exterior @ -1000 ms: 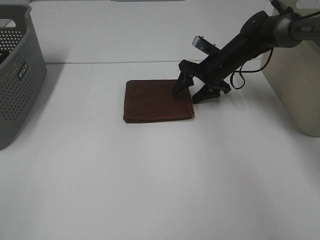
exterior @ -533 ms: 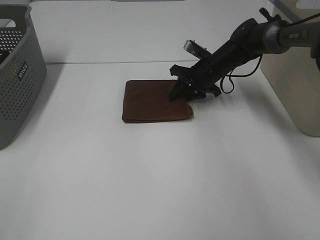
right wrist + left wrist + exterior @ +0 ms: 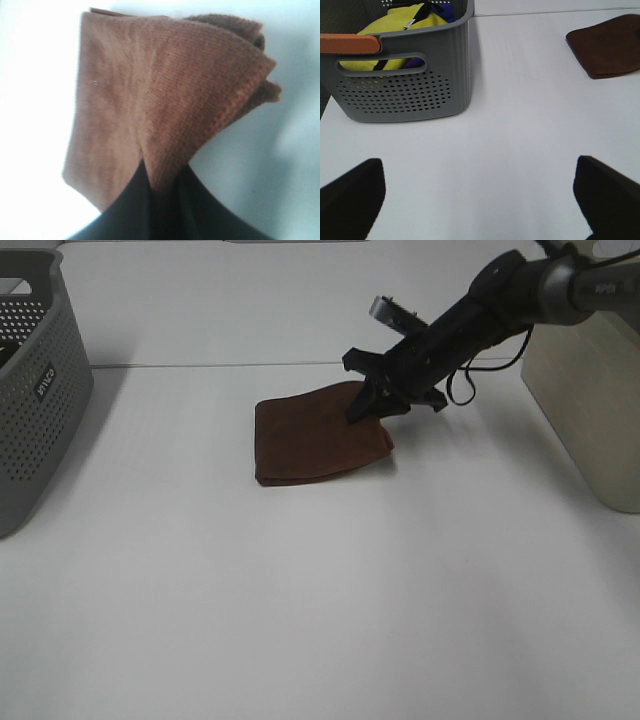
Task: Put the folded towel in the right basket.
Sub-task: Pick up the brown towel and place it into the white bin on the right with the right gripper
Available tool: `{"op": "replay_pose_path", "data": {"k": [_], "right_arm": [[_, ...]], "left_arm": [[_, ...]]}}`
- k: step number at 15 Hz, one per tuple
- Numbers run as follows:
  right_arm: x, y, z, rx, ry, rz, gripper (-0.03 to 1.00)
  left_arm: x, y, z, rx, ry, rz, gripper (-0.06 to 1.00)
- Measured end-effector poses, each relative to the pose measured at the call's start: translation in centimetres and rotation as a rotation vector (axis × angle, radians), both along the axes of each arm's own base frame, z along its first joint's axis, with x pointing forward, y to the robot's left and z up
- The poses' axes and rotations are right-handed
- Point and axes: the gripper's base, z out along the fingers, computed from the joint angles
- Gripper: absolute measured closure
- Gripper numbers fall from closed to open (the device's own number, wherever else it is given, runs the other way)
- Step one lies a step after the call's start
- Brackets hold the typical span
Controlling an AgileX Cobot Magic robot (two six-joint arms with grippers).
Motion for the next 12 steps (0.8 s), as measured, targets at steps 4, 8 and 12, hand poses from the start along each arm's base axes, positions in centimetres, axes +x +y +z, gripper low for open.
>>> {"op": "replay_pose_path", "data": {"k": [4, 8, 12], "right_arm": [[-0.9, -0.7, 8.5, -0.046, -0.176, 0.046, 0.9], [-2.7, -4.0, 17.8, -0.067, -0.35, -0.006, 0.9], [-5.0, -12.7, 25.0, -0.085, -0.44, -0.171, 0.9]], "left_arm": [[0.0, 0.0, 0.0, 0.0, 0.0, 0.0, -0.03], [0.0, 0.0, 0.0, 0.0, 0.0, 0.0, -0.03], [0.0, 0.0, 0.0, 0.0, 0.0, 0.0, -0.03]]}}
